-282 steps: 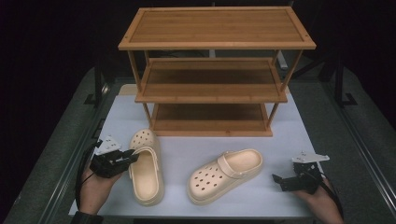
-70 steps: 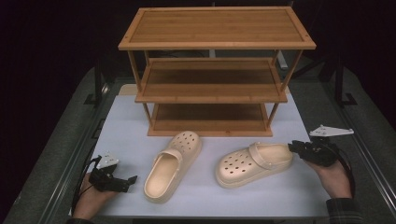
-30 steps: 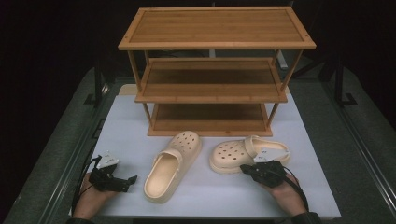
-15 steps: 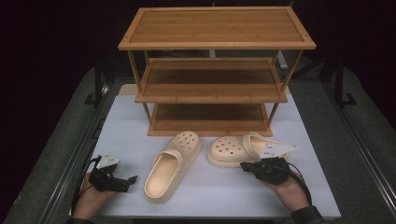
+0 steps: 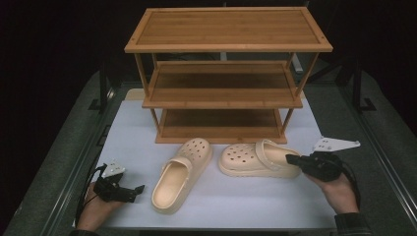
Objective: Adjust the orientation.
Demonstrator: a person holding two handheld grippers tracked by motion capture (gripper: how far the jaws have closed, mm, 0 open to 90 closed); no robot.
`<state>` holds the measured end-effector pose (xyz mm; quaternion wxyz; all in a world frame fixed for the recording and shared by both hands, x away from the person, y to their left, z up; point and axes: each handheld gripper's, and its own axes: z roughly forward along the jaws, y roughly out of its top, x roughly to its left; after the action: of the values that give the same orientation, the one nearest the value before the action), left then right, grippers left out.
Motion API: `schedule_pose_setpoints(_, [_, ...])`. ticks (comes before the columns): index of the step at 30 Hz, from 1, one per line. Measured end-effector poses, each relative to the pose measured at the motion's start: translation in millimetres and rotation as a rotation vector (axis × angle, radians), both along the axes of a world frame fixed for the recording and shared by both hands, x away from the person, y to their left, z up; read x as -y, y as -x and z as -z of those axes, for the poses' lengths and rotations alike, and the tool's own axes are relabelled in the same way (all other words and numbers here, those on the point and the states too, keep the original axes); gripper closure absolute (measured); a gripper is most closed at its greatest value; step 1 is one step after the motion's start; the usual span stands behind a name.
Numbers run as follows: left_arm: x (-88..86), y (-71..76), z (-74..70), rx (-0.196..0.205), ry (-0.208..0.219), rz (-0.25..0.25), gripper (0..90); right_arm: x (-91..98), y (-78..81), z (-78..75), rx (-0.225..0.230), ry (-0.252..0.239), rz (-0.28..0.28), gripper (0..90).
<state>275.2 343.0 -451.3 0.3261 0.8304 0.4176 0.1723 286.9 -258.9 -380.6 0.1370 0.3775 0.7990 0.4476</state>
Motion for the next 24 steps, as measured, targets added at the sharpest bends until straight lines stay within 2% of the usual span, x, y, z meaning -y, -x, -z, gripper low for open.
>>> schedule_pose_setpoints(2, [0.0, 0.0, -0.1, -0.001, -0.001, 0.0, 0.0, 16.3, -14.3, 1.2, 0.001, -0.004, 0.049, 90.0])
schedule_pose_setpoints(3, [0.0, 0.0, -0.1, -0.001, -0.001, 0.0, 0.0, 16.3, -14.3, 1.2, 0.001, -0.004, 0.049, 90.0])
schedule_pose_setpoints(5, [0.1, 0.0, -0.1, -0.001, -0.001, -0.001, 0.0, 29.3, -30.8, 6.8, -0.013, -0.002, 0.084, 90.0])
schedule_pose_setpoints(10, [0.0, 0.0, 0.0, 0.0, -0.001, 0.0, 0.0, 37.0, -49.4, 14.3, -0.018, 0.02, 0.126, 90.0])
schedule_pose_setpoints(13, [0.0, 0.0, 0.0, 0.0, -0.001, 0.0, 0.0, 39.7, -61.6, 22.0, -0.033, 0.016, 0.145, 90.0])
schedule_pose_setpoints(14, [0.0, 0.1, -0.2, -0.002, -0.002, 0.0, 0.0, 40.7, -68.7, 28.3, -0.049, 0.011, 0.146, 90.0])
schedule_pose_setpoints(15, [0.0, 0.1, -0.2, -0.002, -0.002, 0.0, 0.0, 40.7, -68.7, 28.3, -0.049, 0.011, 0.146, 90.0])
schedule_pose_setpoints(16, [0.0, 0.1, -0.2, -0.002, -0.002, 0.0, 0.0, 40.6, -75.3, 36.8, -0.085, 0.02, 0.14, 90.0])
schedule_pose_setpoints(17, [0.0, 0.1, -0.2, -0.002, -0.002, 0.0, 0.0, 40.6, -75.3, 36.8, -0.085, 0.02, 0.14, 90.0])
schedule_pose_setpoints(18, [0.0, 0.2, -0.1, -0.001, -0.002, 0.0, 0.0, 39.6, -78.6, 44.6, -0.13, 0.019, 0.115, 90.0])
schedule_pose_setpoints(24, [-0.1, 0.1, -0.1, -0.002, -0.002, 0.0, 0.0, 40.1, -72.1, 48.9, -0.152, 0.014, 0.076, 90.0])
